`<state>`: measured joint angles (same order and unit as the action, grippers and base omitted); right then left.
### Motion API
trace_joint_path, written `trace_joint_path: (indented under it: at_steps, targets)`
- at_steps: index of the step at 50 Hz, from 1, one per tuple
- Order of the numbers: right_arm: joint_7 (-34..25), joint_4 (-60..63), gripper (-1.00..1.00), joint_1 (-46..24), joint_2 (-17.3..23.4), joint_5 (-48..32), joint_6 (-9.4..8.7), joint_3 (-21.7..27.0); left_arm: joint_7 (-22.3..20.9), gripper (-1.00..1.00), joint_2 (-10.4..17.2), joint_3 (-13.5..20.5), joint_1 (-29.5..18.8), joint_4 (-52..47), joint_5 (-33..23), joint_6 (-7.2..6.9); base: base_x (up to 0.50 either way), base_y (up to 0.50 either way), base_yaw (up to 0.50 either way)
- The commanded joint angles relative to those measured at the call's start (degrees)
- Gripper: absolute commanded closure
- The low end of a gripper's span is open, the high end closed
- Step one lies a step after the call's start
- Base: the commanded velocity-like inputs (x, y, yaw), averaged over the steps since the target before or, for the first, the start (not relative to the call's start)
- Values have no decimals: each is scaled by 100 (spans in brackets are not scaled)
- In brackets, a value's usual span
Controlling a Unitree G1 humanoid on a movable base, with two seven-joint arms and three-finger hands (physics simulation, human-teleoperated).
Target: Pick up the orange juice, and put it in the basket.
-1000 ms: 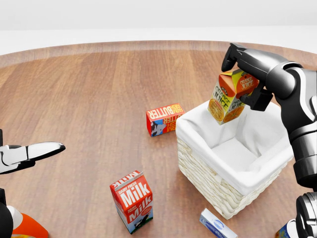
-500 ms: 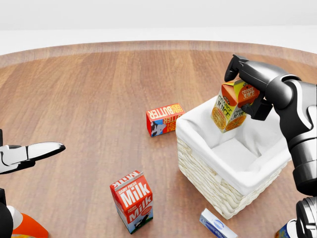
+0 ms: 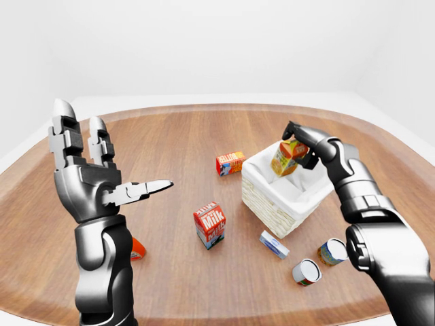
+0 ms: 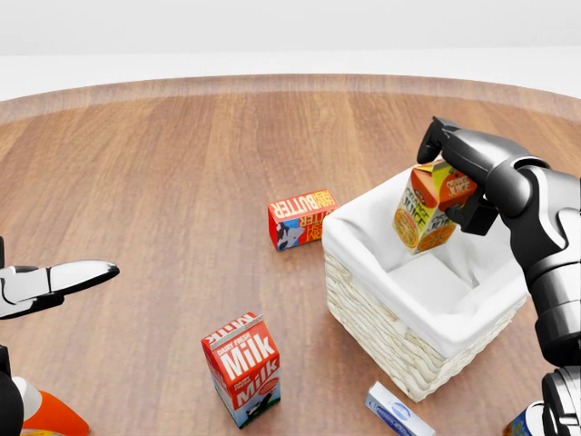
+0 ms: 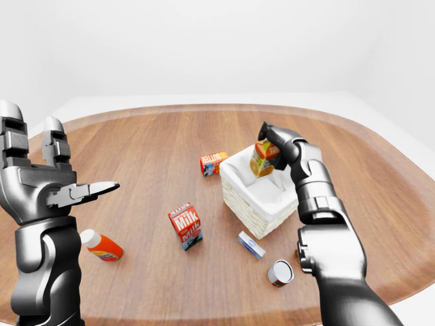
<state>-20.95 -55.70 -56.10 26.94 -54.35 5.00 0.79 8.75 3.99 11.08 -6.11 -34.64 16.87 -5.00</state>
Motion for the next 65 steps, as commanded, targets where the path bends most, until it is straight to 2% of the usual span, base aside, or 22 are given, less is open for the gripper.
trace_joint_path:
  at_steps: [1, 8, 43, 65]
  targets:
    - [550, -348, 100, -129, 13, -594, 0, 47, 15, -100, -11, -1, 16, -43, 5, 0, 0, 0, 0]
    - [897, -659, 100, -198, 8, -722, 0, -28, 12, -100, -11, -7, 15, -29, -3, 0, 0, 0, 0]
    - [1454, -1223, 100, -28, -193, -684, 0, -154, 30, -100, -14, -15, 12, -35, -1, 0, 0, 0, 0]
    - [2014, -1564, 100, 53, -263, -691, 0, -209, 28, -100, -17, -15, 15, -21, -6, 0, 0, 0, 0]
